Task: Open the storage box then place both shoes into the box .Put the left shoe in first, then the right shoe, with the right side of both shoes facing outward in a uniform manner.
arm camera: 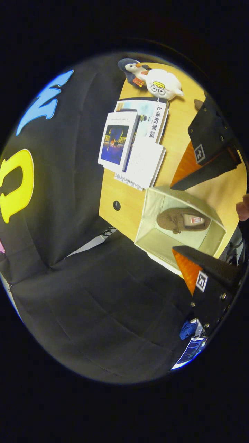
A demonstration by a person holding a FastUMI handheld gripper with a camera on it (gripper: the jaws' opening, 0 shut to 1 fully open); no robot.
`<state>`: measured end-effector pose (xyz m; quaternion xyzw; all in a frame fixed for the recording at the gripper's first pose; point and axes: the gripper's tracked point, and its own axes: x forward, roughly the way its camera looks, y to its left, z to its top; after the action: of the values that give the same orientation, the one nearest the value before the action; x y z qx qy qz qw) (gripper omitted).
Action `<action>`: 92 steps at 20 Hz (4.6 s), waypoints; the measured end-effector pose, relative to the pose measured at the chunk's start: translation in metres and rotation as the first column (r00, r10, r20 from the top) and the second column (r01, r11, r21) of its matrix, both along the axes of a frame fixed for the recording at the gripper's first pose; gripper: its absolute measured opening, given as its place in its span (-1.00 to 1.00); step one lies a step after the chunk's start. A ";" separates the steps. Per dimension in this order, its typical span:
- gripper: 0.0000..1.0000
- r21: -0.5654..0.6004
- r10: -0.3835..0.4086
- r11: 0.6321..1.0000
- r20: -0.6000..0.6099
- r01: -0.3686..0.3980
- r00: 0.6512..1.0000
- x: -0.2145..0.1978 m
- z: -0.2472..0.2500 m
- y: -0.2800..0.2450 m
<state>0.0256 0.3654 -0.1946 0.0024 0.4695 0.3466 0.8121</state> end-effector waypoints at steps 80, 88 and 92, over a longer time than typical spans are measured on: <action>-0.95 -0.231 -0.394 0.905 -0.144 0.357 0.908 -0.018 -0.102 -0.310; -0.95 -0.214 -0.229 0.955 -0.098 0.204 0.969 -0.007 -0.073 -0.221; -0.95 -0.205 -0.170 0.968 -0.118 0.143 0.978 -0.007 -0.069 -0.174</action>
<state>0.0190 0.1916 -0.2631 -0.0170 0.5531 0.2325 0.7998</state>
